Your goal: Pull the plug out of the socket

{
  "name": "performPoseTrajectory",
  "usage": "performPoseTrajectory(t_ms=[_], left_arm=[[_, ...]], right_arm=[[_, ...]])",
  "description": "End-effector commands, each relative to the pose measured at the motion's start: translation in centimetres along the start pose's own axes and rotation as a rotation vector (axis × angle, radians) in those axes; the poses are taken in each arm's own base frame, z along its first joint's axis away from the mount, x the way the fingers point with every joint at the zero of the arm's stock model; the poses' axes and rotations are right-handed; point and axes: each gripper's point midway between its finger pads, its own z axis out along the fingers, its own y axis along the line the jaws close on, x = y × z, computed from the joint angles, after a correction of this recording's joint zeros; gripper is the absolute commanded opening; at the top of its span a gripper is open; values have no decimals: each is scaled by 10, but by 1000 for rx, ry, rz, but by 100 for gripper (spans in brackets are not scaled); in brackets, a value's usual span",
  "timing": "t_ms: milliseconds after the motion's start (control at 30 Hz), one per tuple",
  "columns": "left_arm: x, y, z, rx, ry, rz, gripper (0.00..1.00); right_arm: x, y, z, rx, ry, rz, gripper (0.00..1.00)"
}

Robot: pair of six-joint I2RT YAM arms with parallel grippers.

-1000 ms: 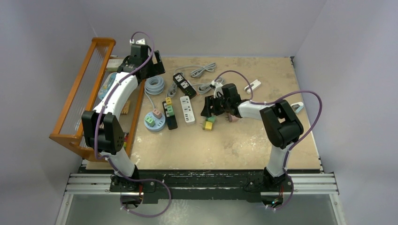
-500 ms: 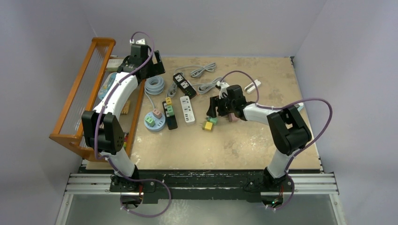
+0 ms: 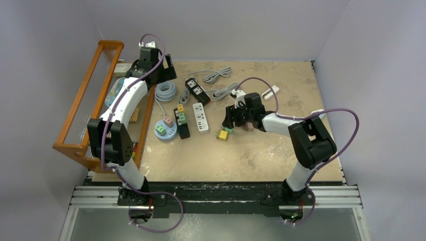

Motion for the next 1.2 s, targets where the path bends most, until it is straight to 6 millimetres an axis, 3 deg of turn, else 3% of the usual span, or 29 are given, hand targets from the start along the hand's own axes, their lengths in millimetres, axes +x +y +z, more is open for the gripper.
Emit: performPoseTrajectory(t_ms=[0, 400, 733, 933, 1167], left_arm=[[-23, -2, -16, 29, -76, -8, 100], [-21, -2, -12, 29, -68, -8, 100], [-19, -2, -10, 31, -62, -9, 100], [-19, -3, -10, 32, -61, -8, 100], [-18, -3, -10, 32, -60, -7, 100]], right_arm=[[-12, 8, -11, -23, -53, -47, 62], [-27, 26, -32, -78, -133, -100, 68], [-7, 20, -23, -53, -68, -113, 64], [0, 27, -24, -67, -60, -133, 64], [8, 21, -18, -40, -27, -125, 66]])
